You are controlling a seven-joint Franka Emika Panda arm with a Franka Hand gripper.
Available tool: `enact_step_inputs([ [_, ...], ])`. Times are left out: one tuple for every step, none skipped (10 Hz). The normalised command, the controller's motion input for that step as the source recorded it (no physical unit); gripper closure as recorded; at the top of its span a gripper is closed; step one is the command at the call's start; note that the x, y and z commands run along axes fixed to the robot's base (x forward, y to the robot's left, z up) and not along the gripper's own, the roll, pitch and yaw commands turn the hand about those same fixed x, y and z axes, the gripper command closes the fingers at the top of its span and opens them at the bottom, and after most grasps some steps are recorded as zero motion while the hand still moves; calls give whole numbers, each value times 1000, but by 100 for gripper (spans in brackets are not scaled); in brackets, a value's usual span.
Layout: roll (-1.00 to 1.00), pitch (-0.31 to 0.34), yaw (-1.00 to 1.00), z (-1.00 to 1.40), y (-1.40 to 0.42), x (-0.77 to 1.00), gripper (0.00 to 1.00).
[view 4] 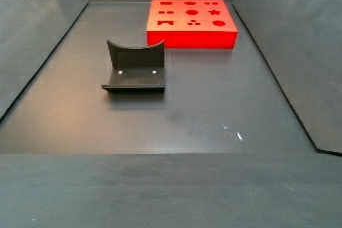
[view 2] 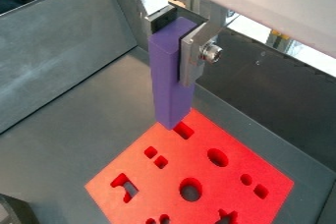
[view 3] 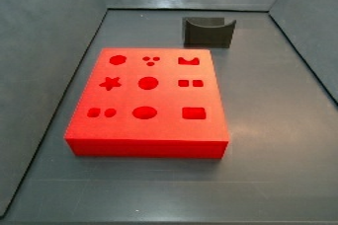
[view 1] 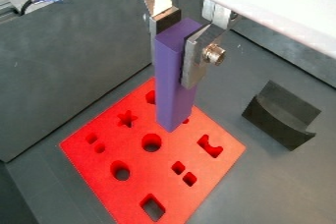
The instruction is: Insert the rectangle object.
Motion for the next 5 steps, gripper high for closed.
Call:
enact_step_inputs([
  [-29, -103, 0, -323, -140, 26, 100],
  [0, -140, -211, -943, -449, 149, 100],
  [127, -194, -477, -1000, -654, 66, 100],
  [107, -191, -651, -940, -543, 0, 100],
  [56, -40, -866, -663, -366, 0, 100],
])
